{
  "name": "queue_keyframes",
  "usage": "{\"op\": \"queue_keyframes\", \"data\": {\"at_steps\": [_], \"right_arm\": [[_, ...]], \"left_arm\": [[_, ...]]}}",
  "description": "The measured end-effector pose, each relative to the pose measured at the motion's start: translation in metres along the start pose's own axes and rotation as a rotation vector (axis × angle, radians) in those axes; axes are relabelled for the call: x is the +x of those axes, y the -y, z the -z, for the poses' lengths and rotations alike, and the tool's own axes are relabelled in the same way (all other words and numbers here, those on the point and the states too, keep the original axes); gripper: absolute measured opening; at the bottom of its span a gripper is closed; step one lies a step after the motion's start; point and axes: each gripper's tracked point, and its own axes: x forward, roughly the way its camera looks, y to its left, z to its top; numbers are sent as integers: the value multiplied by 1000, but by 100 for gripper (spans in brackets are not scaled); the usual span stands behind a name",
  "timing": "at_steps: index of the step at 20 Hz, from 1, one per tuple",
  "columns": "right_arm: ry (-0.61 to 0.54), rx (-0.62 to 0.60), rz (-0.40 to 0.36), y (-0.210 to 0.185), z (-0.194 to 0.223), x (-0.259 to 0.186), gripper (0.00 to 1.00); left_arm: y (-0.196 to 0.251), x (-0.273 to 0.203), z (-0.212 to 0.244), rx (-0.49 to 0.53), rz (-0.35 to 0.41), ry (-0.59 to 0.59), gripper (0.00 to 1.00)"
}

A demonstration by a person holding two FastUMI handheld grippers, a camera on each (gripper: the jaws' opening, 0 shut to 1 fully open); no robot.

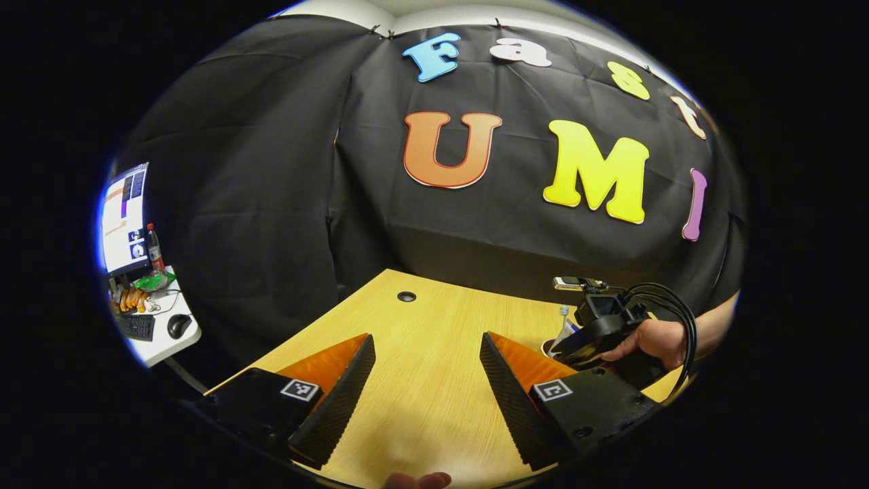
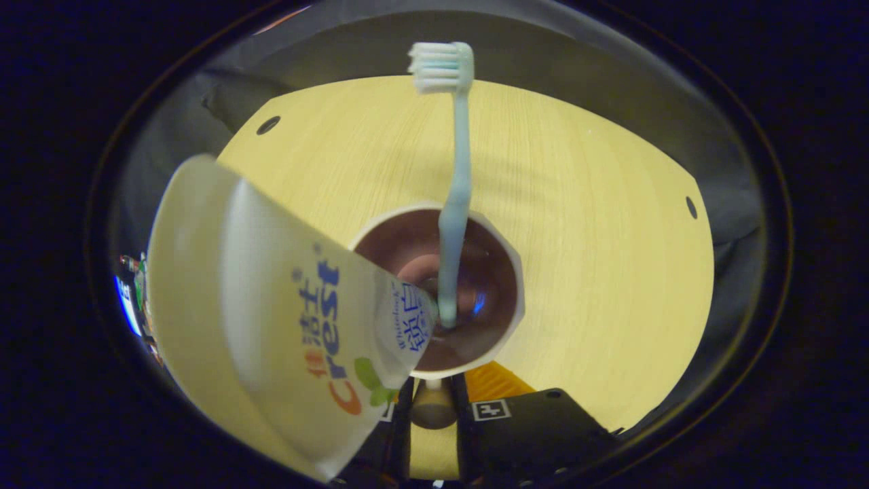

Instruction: Put the toothbrush and toothpaste on the desktop into the cup, then pick up the cup and place it on the coaster on the desktop.

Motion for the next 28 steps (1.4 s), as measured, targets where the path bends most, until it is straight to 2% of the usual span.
{"op": "queue_keyframes", "data": {"at_steps": [2,6,7,12,17,28], "right_arm": [[7,-16,-7,-3,2,-2,39],[27,6,-13,-2,5,-10,87],[36,13,-21,-3,6,-15,92],[84,35,-3,10,18,-35,94],[125,58,-4,33,50,-69,95],[466,135,105,127,68,-176,95]], "left_arm": [[5,1,1,3,12,-4,98],[10,3,3,3,23,-18,98],[15,3,2,7,27,-19,98],[26,6,-6,62,35,5,98],[48,9,-12,85,63,-3,98],[138,-7,-46,98,212,62,98]]}}
